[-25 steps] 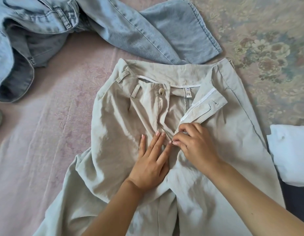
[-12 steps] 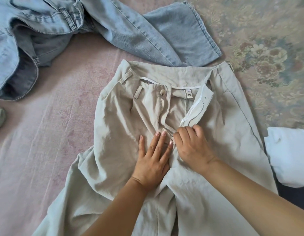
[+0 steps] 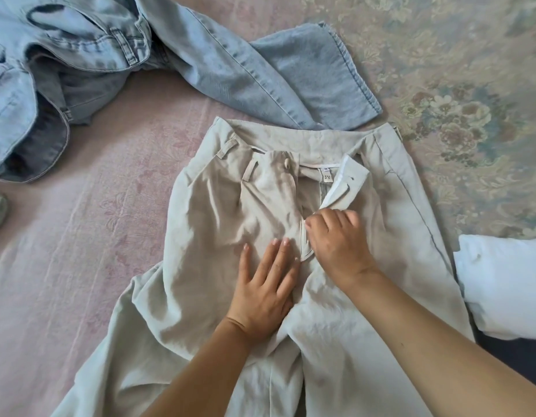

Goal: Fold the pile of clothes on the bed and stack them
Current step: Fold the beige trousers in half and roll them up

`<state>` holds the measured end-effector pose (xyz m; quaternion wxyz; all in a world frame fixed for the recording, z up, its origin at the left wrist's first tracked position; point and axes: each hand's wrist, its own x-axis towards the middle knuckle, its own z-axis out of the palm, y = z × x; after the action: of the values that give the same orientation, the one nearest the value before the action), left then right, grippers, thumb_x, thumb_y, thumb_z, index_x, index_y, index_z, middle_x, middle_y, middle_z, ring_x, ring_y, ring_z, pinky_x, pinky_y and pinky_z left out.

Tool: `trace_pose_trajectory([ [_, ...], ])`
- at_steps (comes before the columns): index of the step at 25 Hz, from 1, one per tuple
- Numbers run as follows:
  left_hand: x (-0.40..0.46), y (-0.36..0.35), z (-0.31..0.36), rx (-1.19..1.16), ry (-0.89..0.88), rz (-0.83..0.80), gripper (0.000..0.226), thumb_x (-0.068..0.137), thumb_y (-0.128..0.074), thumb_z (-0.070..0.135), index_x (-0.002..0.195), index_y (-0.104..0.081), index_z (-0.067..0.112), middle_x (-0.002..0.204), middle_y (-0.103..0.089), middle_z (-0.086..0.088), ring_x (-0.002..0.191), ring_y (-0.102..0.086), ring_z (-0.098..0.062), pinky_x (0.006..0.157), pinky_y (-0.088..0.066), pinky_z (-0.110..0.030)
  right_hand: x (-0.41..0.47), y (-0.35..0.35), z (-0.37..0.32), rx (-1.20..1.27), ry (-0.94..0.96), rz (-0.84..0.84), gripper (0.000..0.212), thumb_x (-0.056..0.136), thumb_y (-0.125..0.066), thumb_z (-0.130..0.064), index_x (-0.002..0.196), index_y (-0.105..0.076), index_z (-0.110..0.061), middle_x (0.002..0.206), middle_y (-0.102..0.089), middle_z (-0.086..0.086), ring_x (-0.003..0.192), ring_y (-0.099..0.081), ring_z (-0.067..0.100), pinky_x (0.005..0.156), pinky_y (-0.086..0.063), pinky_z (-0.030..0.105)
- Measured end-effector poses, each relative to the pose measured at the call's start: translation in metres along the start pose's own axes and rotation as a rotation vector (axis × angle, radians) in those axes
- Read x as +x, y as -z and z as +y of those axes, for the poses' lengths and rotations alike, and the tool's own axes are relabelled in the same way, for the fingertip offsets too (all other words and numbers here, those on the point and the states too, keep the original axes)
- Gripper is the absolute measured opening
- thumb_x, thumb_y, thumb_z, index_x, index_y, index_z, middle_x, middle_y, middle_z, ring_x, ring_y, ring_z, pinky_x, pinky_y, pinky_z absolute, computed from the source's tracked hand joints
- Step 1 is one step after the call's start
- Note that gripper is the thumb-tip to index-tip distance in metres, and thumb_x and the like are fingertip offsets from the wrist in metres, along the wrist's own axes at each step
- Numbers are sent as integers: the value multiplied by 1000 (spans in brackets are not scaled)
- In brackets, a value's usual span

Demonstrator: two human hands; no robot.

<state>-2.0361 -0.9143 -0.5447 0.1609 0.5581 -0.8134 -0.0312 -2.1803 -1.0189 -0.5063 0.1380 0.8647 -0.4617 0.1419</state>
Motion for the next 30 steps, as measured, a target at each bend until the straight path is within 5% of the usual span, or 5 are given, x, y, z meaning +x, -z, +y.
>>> trace_pose_trajectory([
  [9, 16, -15, 8, 31, 14, -202, 68, 91, -28, 40, 150, -16, 10, 154, -25, -14, 143, -21, -26, 113, -18, -49, 15, -5, 20, -95, 150, 4, 20, 70, -71, -2, 65, -56, -13, 63, -54, 5, 55, -53, 24, 60, -32, 34],
  [16, 18, -12, 7, 37, 10, -218, 67, 87, -33, 41, 147, -27, 10, 153, -31, -14, 142, -23, -26, 114, -15, -48, 78, -6, 53, -126, 245, 71, 18, 69, -74, -8, 66, -57, -11, 65, -55, 7, 57, -54, 25, 60, -29, 33],
  [20, 19, -11, 9, 37, -3, -215, 67, 88, -33, 41, 147, -27, 10, 153, -30, -14, 143, -24, -26, 114, -16, -49, 65, -10, 51, -6, 67, 48, 13, 80, -61, -15, 67, -61, -11, 67, -58, 6, 60, -58, 26, 59, -35, 33],
  [24, 25, 4, -1, -197, -13, -68, 54, 92, -39, 32, 137, -43, 2, 143, -45, -19, 133, -43, -31, 107, -31, -46, 43, -15, 42, 216, 78, 6, 19, 82, -53, -19, 69, -64, -9, 71, -60, 7, 63, -59, 28, 62, -39, 35],
  [30, 121, 49, -44, -216, 305, 302, 35, 94, -42, 26, 100, -67, 3, 102, -64, -14, 94, -54, -29, 79, -41, -40, 69, 3, 27, 613, -748, -134, 36, 89, -61, -32, 111, -56, -4, 105, -60, 13, 95, -56, 29, 80, -43, 37],
])
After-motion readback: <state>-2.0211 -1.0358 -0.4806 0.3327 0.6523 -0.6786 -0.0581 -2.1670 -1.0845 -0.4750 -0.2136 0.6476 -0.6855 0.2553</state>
